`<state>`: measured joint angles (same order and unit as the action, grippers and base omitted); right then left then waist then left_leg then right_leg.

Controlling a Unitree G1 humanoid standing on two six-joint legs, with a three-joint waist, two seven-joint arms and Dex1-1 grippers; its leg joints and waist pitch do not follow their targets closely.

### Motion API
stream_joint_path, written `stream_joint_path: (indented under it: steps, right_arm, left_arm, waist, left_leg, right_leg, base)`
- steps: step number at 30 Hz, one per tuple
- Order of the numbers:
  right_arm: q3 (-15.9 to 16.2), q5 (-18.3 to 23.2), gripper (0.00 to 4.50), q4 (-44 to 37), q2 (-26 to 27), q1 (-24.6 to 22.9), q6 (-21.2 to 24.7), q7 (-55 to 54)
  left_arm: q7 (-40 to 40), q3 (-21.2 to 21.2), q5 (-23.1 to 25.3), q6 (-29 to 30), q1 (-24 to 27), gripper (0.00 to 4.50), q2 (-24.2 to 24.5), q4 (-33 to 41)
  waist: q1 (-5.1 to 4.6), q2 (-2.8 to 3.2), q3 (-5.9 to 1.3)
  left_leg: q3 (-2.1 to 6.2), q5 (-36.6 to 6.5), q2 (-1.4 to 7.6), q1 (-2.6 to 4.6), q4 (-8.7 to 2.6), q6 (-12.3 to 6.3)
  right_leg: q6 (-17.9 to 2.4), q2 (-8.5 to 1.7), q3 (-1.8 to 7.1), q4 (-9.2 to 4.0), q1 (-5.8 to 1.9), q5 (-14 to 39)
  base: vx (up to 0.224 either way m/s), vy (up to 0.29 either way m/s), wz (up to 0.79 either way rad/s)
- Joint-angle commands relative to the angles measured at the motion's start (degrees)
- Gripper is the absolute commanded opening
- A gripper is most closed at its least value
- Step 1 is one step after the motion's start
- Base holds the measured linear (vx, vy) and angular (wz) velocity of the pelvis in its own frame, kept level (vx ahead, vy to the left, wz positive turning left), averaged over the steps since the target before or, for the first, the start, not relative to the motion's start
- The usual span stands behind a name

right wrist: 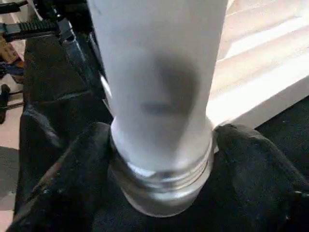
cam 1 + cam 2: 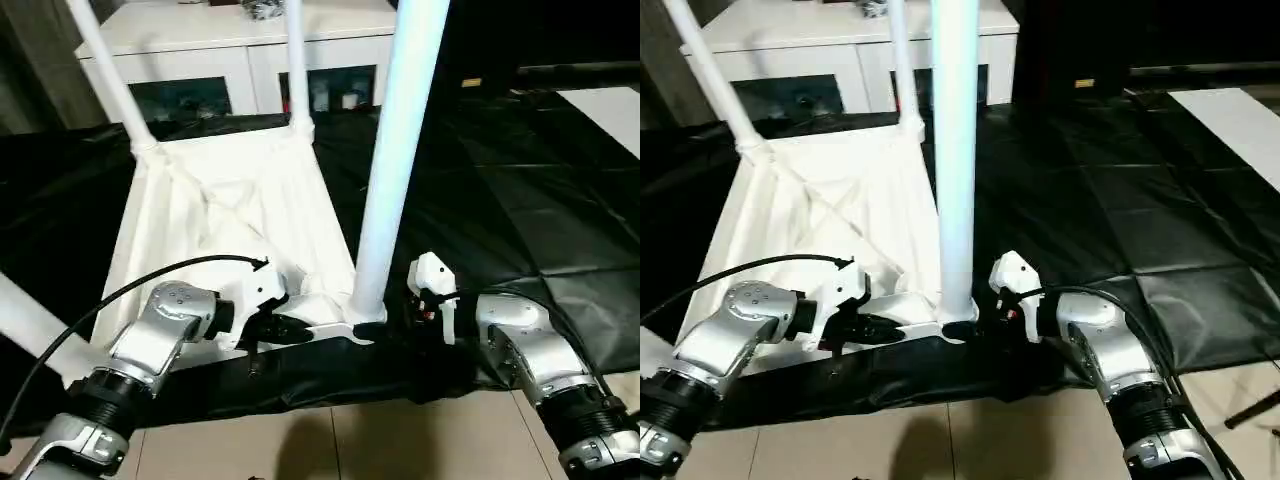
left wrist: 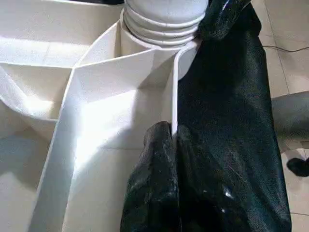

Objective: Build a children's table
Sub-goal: Rotate leg to tighten

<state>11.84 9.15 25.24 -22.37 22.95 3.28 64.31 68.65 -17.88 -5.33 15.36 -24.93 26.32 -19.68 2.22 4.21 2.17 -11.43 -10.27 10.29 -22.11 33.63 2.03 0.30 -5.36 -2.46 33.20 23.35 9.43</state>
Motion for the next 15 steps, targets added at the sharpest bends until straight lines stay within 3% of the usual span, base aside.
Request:
stream_joint_path:
  steps: [1, 8, 15]
  right_arm:
    - [0.02, 0.36, 3.29, -1.00, -0.42, 0.05, 0.34, -0.08]
    - [-0.45, 0.61, 2.74, -1.02, -0.16, -0.12, 0.57, 0.30]
    - [-1.52, -0.22, 2.68, 2.22, 3.34, 0.39, -0.55, -5.54]
  left_arm:
    - [1.88, -0.20, -1.02, 1.17, 0.64, 0.00, 0.59, 1.13]
    - [2.51, -0.71, -1.10, 1.89, 0.88, 0.00, 1.06, 1.95]
    - [-0.08, -1.39, 0.09, 1.66, 0.84, 0.00, -0.99, 1.18]
  waist:
    - [0.27, -0.57, -3.57]
    - [0.30, -0.60, -3.65]
    - [0.02, -0.64, -3.59]
  left_leg:
    - [1.06, -13.28, 2.66, 1.18, -4.04, -3.90]
    - [1.04, -12.38, 2.63, 1.19, -3.84, -4.48]
    - [1.11, -12.21, 2.56, 1.07, -3.82, -4.54]
  right_leg:
    - [-15.24, -2.47, 1.41, -2.76, -2.57, 8.73]
    - [-15.68, -2.40, 1.31, -2.64, -2.63, 7.96]
    - [-15.74, -2.49, 1.30, -2.73, -2.60, 8.39]
  base:
    - [0.000, 0.000, 0.00]
    - [0.000, 0.000, 0.00]
    - [0.000, 0.000, 0.00]
